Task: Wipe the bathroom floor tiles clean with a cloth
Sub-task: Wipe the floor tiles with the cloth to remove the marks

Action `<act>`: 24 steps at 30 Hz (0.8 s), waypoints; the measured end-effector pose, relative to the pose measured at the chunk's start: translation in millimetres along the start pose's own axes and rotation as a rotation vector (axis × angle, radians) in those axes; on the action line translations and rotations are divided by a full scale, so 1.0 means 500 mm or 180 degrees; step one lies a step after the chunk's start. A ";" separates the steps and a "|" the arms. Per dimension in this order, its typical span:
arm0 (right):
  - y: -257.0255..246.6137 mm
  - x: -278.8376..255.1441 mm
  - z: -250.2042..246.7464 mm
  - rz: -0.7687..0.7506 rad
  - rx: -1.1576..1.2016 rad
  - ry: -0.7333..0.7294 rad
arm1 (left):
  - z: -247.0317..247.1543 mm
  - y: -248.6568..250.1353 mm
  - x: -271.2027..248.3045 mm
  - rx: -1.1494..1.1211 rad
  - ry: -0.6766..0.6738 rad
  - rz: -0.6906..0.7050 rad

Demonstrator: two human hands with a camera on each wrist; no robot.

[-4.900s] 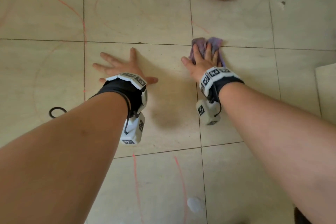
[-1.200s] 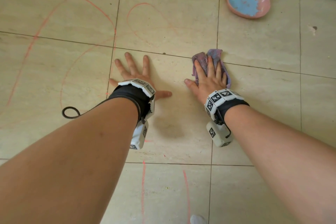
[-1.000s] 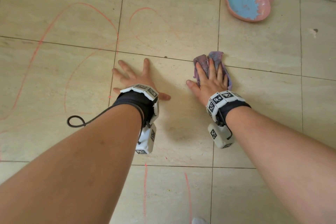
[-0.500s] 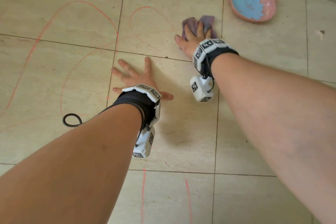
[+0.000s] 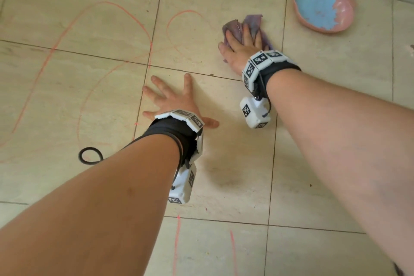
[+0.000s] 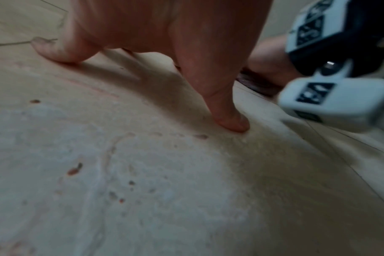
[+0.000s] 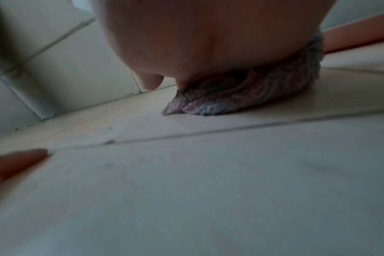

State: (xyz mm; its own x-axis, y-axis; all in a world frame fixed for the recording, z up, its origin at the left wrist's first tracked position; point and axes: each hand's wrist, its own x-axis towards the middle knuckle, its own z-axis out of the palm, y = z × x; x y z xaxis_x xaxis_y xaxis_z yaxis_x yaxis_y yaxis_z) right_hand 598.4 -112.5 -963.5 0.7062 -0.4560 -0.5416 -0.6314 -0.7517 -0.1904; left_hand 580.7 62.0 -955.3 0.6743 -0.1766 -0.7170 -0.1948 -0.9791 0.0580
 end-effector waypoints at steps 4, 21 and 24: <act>-0.053 0.012 0.001 -0.0407 -0.0023 -0.0120 | 0.003 0.003 0.007 0.0009 0.0025 -0.0003; -0.031 -0.032 0.021 -0.0534 -0.0309 -0.0158 | 0.002 0.007 0.010 0.0109 0.0073 -0.0054; 0.056 -0.131 0.063 -0.0684 -0.0404 -0.0207 | 0.002 0.009 0.005 0.0093 0.0134 -0.0087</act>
State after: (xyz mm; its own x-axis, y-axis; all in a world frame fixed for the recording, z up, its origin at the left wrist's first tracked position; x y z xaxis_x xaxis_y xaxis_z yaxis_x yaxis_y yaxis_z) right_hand 524.2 -88.5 -959.2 0.7951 -0.2508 -0.5522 -0.4210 -0.8836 -0.2048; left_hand 580.8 57.0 -957.5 0.7090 -0.1544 -0.6881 -0.1961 -0.9804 0.0179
